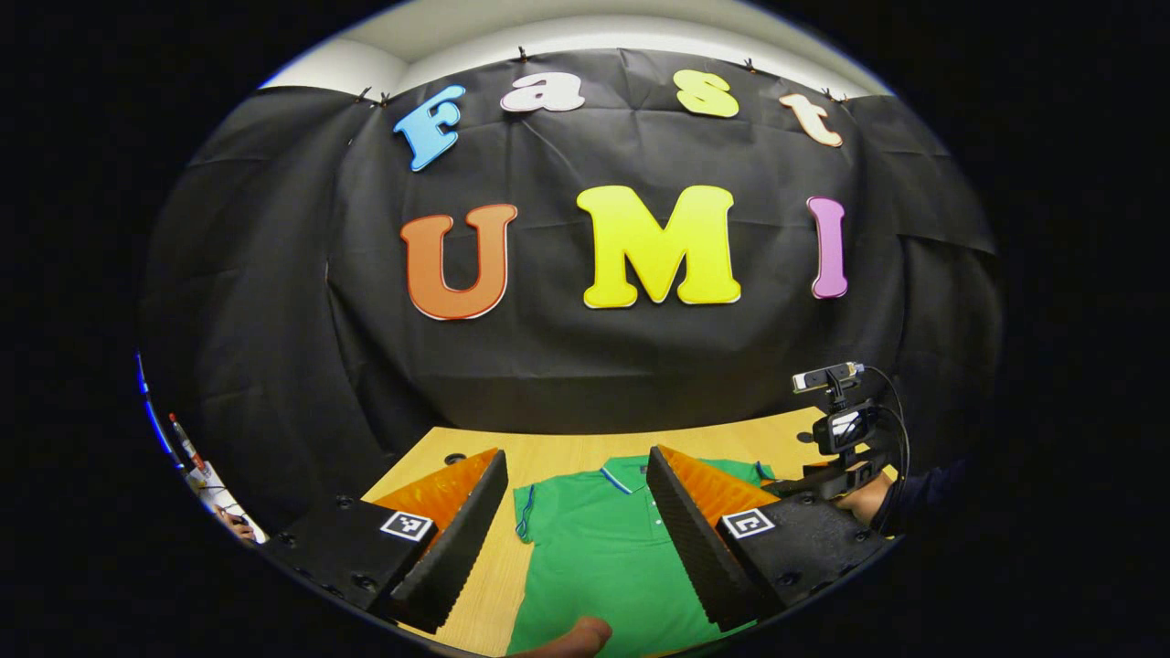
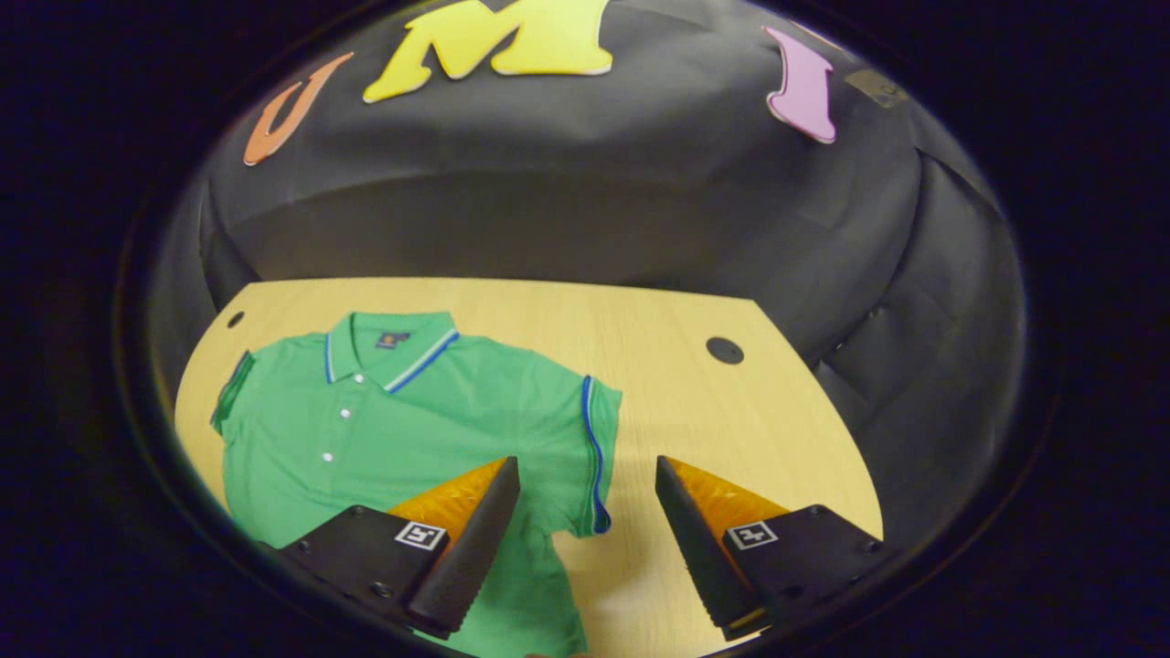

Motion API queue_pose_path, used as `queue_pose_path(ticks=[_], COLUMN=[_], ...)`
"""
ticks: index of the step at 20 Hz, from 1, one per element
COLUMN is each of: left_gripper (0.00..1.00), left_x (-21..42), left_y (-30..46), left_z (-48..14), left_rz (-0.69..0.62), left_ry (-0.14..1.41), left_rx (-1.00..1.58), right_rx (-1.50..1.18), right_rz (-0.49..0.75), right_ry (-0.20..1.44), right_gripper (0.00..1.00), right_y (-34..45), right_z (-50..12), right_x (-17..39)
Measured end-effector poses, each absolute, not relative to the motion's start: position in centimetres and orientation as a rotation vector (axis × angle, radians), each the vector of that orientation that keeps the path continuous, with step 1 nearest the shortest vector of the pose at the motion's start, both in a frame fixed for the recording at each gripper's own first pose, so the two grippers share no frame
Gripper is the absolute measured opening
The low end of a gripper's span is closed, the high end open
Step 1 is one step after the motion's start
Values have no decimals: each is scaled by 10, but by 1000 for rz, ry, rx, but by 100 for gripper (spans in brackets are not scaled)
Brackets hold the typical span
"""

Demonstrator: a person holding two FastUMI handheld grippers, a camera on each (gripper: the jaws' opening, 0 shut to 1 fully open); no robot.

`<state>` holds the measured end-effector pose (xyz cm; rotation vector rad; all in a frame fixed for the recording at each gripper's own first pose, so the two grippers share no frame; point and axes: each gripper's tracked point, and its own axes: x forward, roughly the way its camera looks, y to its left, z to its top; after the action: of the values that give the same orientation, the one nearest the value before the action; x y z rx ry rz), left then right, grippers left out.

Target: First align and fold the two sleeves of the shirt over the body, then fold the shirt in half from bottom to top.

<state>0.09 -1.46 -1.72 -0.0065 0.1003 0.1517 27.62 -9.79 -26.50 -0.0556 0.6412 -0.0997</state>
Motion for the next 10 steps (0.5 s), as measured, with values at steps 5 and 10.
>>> queue_pose_path(ticks=[5, 10], left_gripper=[99, 99], left_x=[-13, -20], left_y=[1, -1], left_z=[-30, -33], left_rz=[236, 277], left_ry=[148, 173], left_rx=[-10, 8], right_rx=[-30, -71], right_rz=[-156, -120], right_ry=[785, 805], right_gripper=[94, 76], right_y=[-119, -116], right_z=[-300, -301], right_x=[303, 327])
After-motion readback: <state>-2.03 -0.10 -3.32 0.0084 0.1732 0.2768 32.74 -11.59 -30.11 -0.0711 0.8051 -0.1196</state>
